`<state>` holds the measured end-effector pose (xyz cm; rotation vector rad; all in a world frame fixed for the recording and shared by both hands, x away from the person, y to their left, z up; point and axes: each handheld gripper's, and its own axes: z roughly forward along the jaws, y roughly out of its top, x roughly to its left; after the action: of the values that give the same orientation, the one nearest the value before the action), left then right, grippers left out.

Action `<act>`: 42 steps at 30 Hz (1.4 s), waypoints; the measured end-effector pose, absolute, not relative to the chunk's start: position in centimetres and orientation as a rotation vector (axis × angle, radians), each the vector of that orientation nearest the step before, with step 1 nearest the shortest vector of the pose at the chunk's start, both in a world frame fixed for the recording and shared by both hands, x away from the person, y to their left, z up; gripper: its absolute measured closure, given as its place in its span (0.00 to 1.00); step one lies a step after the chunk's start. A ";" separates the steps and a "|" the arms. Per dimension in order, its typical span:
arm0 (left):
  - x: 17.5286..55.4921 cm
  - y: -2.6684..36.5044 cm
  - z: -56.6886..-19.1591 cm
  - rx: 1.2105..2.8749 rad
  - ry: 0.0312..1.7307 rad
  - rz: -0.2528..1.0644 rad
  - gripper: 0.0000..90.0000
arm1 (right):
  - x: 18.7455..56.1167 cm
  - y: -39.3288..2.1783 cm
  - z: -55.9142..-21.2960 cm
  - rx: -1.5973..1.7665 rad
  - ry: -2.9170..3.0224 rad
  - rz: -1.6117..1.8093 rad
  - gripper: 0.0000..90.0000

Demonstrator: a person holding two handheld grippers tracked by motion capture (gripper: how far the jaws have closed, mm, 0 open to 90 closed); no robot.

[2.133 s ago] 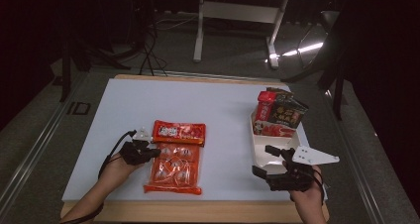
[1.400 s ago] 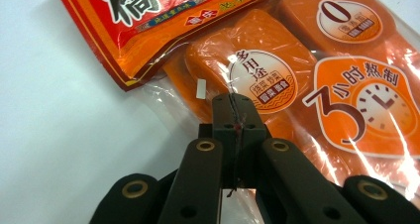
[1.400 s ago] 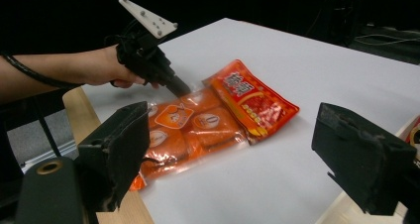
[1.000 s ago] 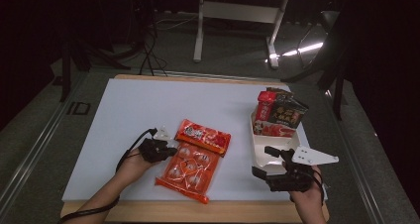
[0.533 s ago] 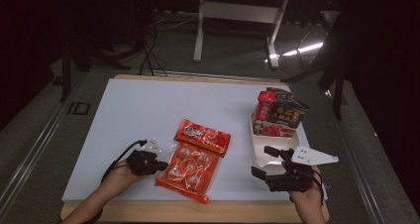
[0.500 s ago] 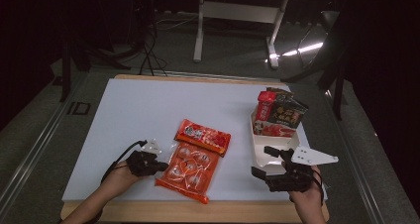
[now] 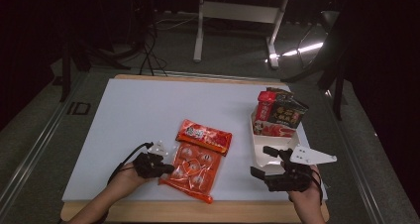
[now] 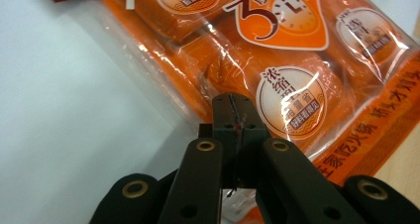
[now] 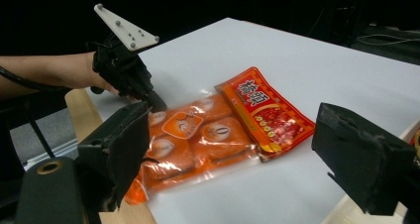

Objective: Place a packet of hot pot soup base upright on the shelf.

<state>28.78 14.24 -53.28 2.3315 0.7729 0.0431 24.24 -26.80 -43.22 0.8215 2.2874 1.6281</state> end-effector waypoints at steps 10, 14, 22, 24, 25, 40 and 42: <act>28.4 12.7 -53.3 2.326 0.749 0.023 1.00 | 24.2 -26.9 -43.3 0.825 2.285 1.627 0.17; 28.1 11.8 -53.3 2.324 0.720 -0.011 1.00 | 24.2 -26.9 -43.2 0.820 2.284 1.631 0.17; 28.0 9.9 -53.2 2.323 0.663 -0.045 1.00 | 24.2 -26.9 -43.2 0.822 2.284 1.634 0.17; 28.1 9.6 -53.2 2.311 0.659 -0.052 1.00 | 24.2 -26.9 -43.2 0.819 2.285 1.632 0.17; 28.1 9.4 -53.2 2.313 0.653 -0.051 1.00 | 24.2 -26.9 -43.2 0.818 2.285 1.632 0.17; 29.0 11.8 -51.4 2.192 0.733 0.035 0.75 | 24.2 -27.0 -43.3 0.821 2.285 1.626 0.17; 29.6 12.4 -51.1 2.167 0.779 0.021 0.67 | 24.1 -26.9 -43.2 0.818 2.285 1.622 0.17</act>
<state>29.59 12.39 -51.10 2.1669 0.7794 0.0206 24.14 -26.94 -43.23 0.8177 2.2848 1.6222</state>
